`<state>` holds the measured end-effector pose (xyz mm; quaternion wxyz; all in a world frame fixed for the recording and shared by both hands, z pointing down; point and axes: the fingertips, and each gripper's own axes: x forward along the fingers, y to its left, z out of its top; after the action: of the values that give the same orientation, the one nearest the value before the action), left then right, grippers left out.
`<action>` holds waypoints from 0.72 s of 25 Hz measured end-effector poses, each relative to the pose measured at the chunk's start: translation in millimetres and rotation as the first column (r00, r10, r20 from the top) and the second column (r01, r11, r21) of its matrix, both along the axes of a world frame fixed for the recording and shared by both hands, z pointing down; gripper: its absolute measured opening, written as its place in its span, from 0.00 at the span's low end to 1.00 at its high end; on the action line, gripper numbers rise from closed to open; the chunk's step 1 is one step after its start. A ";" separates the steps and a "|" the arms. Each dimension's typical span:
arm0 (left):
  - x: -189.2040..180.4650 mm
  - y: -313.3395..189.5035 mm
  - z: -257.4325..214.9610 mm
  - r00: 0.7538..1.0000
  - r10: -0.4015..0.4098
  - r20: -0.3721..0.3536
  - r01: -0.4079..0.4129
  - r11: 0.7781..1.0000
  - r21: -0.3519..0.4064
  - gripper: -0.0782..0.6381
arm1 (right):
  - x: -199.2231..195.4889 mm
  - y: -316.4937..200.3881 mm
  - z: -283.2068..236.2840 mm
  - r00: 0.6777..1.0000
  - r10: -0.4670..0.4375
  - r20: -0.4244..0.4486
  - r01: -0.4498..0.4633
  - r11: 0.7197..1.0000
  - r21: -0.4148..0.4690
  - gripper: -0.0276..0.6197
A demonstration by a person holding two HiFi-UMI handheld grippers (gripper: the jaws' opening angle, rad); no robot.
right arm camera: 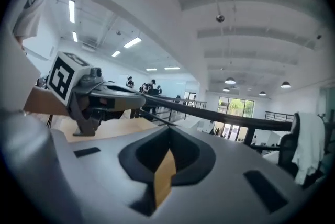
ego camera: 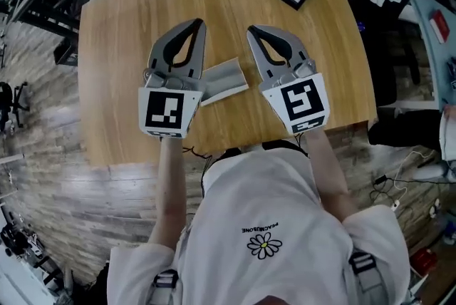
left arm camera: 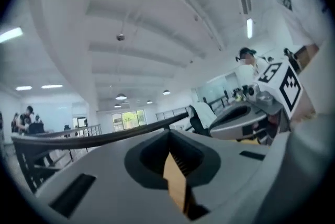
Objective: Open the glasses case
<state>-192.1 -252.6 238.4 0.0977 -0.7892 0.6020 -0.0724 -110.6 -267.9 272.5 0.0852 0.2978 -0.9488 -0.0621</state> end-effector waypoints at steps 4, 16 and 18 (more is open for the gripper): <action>-23.8 29.3 -8.1 0.969 -0.202 -0.142 0.213 0.975 0.070 0.13 | -1.5 5.9 -23.3 0.998 0.017 0.066 -0.021 0.997 0.071 0.06; -33.8 68.1 9.7 0.904 -0.410 -0.121 0.422 0.902 0.095 0.13 | -0.4 28.5 -1.2 0.997 0.032 0.066 -0.035 0.998 0.053 0.05; -31.1 67.7 10.8 0.905 -0.411 -0.106 0.420 0.903 0.088 0.13 | -0.2 29.3 0.2 0.997 0.035 0.073 -0.038 0.998 0.039 0.05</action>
<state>-223.2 -184.8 249.2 0.0970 -0.6385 0.7630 -0.0250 -110.9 -238.6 272.7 0.0460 0.3188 -0.9442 -0.0691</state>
